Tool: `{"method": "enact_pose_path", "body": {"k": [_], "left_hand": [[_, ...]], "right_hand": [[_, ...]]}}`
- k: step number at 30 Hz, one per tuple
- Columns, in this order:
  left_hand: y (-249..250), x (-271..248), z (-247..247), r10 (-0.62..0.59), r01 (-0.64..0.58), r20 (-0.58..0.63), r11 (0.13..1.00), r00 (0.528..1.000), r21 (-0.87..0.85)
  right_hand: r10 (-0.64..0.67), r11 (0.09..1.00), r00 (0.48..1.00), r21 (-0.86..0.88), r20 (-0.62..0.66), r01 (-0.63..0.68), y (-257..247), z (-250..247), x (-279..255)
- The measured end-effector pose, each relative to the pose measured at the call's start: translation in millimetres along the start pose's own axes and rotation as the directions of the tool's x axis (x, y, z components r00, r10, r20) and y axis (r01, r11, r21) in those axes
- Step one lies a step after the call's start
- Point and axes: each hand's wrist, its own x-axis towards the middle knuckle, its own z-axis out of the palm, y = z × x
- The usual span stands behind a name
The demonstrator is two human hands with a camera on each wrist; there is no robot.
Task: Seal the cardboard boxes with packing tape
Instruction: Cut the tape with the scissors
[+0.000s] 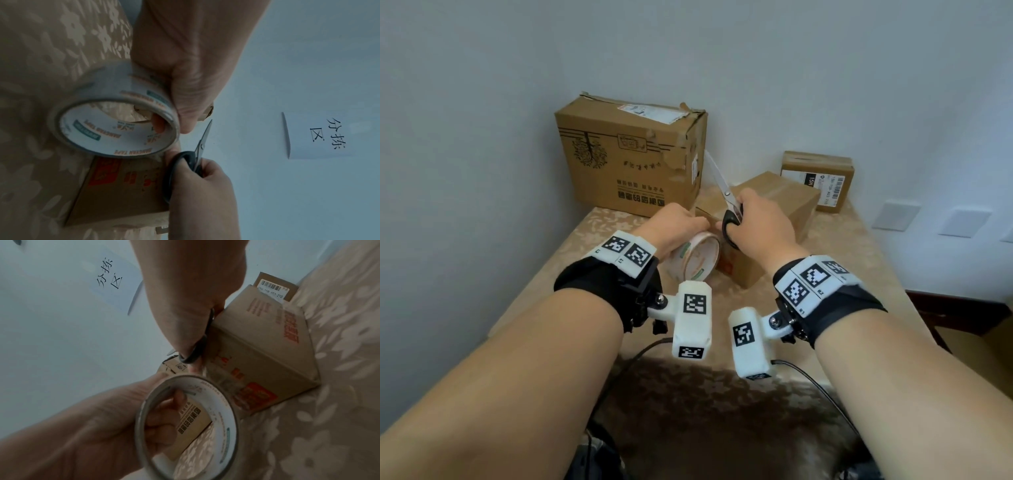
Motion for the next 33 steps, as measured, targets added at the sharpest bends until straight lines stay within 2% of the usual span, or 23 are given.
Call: {"method": "enact_pose_path", "body": {"k": [3,7,10,14,17,21,25,28,31,33], "left_hand": [[-4.8,-2.0,-7.5,-0.017,0.013,0.028,0.99,0.999,0.14],[-8.2,-4.7,-5.6,-0.023,0.011,0.051,0.976,0.998,0.217],[-10.2,-7.2,-2.3,-0.053,0.027,0.067,0.939,0.996,0.343],[-9.7,-6.9,-2.9,-0.074,0.044,0.061,0.916,0.995,0.399],[-12.3,-3.7,1.1,-0.065,0.038,0.063,0.933,0.996,0.357],[-17.0,-4.4,2.7,-0.068,0.059,0.056,0.988,0.996,0.141],[-13.5,-10.2,-0.9,-0.084,0.087,0.089,0.996,0.993,-0.035],[-10.7,-12.1,1.2,-0.058,0.061,0.067,0.997,0.996,-0.05],[-7.4,-12.9,3.8,-0.058,0.059,0.034,0.998,0.998,-0.029],[-4.2,-14.9,4.5,-0.076,0.077,0.051,0.997,0.996,-0.028]], "right_hand": [[0.01,1.0,1.0,0.003,-0.022,-0.01,2.4,2.3,2.2],[0.017,1.0,1.0,0.013,-0.025,-0.017,5.5,3.3,4.1],[0.019,1.0,1.0,-0.001,-0.022,-0.019,6.6,4.6,2.9],[0.022,1.0,1.0,-0.007,-0.022,-0.022,6.7,4.7,3.0],[0.027,1.0,1.0,-0.004,-0.006,-0.027,6.0,3.2,4.8],[0.008,0.997,1.0,-0.071,0.005,-0.008,3.6,3.1,5.2],[-0.024,0.989,1.0,-0.144,-0.005,0.023,-2.1,8.6,2.7],[-0.012,1.0,0.999,-0.016,0.041,0.013,-1.0,0.7,-0.9],[0.044,0.998,0.998,-0.056,0.045,-0.042,-0.1,-25.5,-9.7],[0.056,0.991,0.988,0.115,0.143,-0.073,-5.6,-46.7,-20.5]]}}
